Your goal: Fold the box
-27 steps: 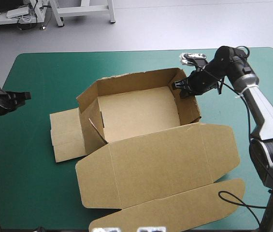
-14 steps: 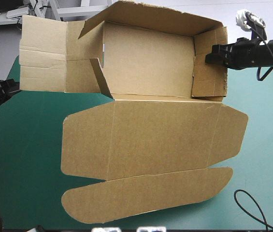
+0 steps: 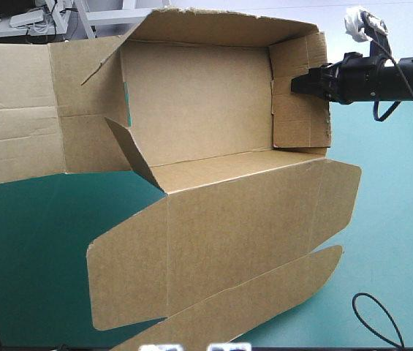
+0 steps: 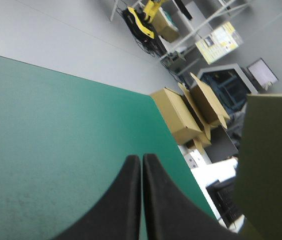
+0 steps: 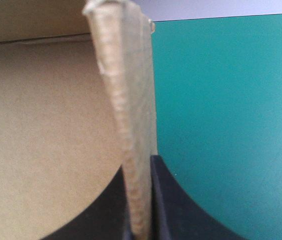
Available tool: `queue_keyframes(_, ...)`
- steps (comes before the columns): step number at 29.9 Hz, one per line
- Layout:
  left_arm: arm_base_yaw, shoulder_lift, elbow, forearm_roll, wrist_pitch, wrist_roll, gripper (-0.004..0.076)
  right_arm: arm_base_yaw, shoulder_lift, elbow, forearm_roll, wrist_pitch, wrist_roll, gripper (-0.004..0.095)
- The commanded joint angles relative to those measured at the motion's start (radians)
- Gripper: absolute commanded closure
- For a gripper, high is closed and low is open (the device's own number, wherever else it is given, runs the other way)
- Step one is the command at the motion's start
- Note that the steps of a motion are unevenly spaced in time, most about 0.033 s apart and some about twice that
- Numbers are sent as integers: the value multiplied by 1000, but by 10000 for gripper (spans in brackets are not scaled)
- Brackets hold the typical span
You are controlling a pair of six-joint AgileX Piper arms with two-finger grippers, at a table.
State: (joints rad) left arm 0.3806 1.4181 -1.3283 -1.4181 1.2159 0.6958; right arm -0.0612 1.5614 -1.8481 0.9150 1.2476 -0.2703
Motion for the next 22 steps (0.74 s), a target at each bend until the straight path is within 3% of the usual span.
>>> queue_keyframes(1, -61, -46, -28, -89, 75, 2, 717, -1, -28, -27, 59, -29, 7, 921)
queue_keyframes(8, -117, -79, -30, -83, 75, 4, 717, 11, -5, -27, -114, -47, 43, 921)
queue_keyframes(22, -164, -129, -32, -74, 75, 4, 718, 119, 67, -27, -137, -205, 60, 921)
